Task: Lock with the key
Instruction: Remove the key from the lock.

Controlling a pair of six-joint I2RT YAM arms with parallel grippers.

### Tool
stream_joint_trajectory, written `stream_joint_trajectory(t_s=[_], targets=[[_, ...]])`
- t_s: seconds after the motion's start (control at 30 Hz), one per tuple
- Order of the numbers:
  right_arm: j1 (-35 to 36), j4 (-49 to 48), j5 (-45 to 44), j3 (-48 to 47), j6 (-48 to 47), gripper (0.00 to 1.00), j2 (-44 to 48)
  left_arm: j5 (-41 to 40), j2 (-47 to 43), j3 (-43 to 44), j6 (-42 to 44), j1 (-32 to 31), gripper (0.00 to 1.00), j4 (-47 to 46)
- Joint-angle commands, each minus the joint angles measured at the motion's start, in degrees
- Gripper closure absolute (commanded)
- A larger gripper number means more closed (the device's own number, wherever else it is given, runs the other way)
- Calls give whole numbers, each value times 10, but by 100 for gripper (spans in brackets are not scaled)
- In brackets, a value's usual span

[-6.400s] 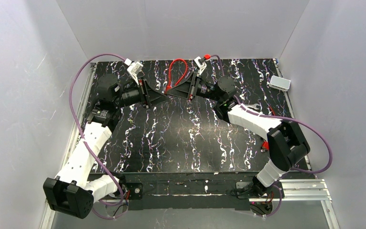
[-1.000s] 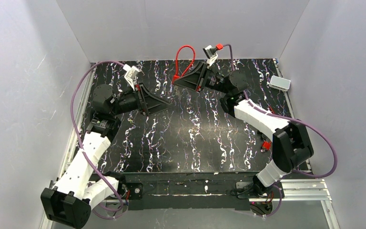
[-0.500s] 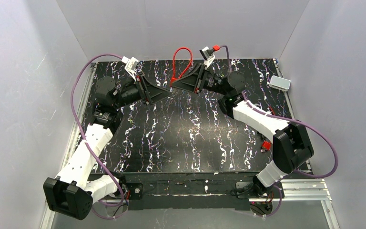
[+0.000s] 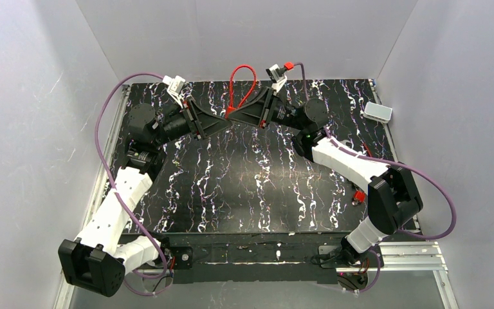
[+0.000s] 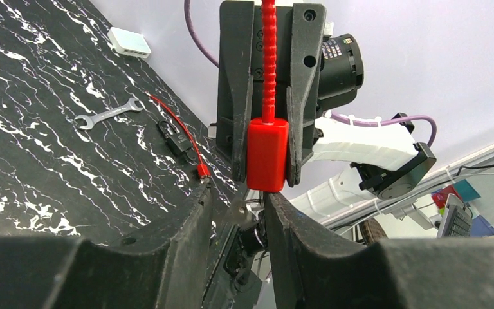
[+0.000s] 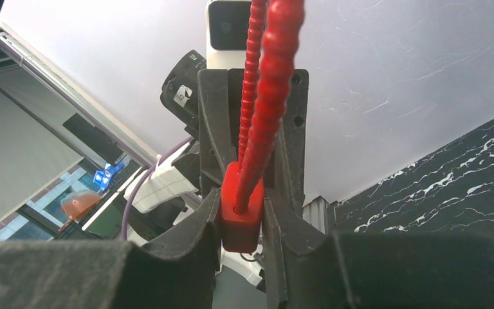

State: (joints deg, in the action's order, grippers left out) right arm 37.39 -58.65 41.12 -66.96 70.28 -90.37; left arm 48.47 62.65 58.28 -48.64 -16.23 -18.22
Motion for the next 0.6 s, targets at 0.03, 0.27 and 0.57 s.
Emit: stream_joint_trajectory(t_s=[0.03,0.27,0.57], targets=[[5,-55,-15,-22,0,99,2,-2,-2,12,-16,-4,71,-29],[6,-54,-18,-20,-4,99,-5,4,0,4,-41,-10,76,-52],[8,-59,-20,-23,-1,99,-13,16,2,-3,-53,-19,83,-66]])
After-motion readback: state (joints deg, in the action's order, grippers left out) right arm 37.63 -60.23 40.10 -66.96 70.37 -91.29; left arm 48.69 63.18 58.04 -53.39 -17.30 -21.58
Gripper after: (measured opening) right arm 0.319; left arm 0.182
